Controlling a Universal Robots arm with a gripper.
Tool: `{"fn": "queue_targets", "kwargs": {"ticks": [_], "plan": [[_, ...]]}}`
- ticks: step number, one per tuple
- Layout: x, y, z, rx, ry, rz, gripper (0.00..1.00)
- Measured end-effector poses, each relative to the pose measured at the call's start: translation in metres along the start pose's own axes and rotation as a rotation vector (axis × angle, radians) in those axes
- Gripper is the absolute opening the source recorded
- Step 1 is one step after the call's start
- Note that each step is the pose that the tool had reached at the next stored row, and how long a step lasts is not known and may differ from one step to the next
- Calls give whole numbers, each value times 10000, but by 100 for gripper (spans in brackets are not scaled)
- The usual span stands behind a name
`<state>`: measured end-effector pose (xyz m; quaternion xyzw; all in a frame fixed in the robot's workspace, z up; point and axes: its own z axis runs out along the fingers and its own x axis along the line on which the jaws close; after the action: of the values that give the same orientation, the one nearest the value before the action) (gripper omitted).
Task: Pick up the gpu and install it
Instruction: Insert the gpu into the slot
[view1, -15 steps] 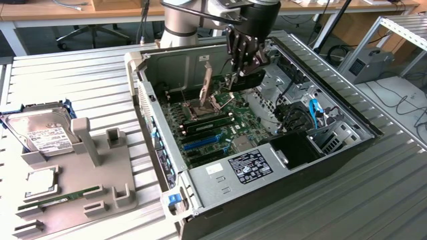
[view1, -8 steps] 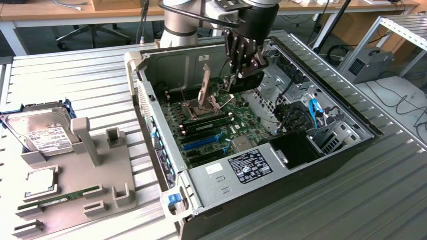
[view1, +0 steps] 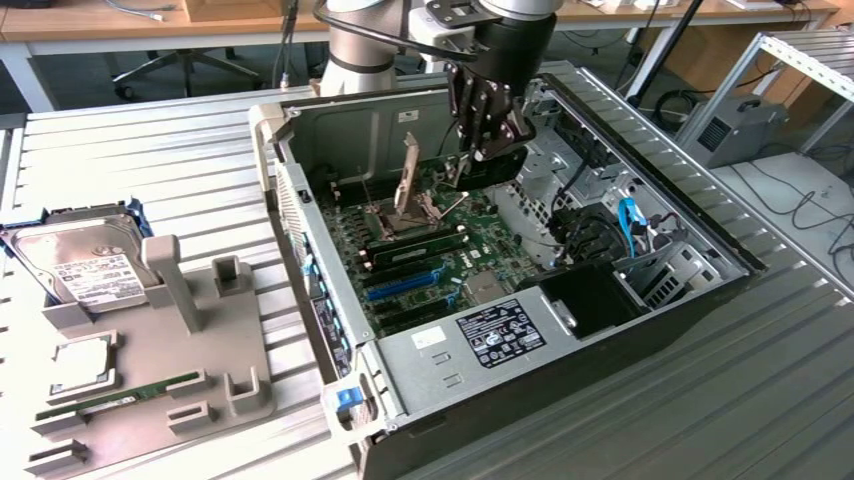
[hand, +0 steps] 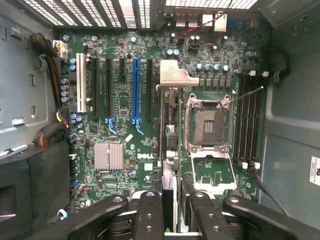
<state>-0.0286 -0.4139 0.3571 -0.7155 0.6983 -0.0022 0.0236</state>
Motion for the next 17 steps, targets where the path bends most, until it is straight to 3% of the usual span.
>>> {"fn": "queue_targets", "kwargs": {"ticks": [17], "plan": [[61,69,33,0,1,0,26]]}}
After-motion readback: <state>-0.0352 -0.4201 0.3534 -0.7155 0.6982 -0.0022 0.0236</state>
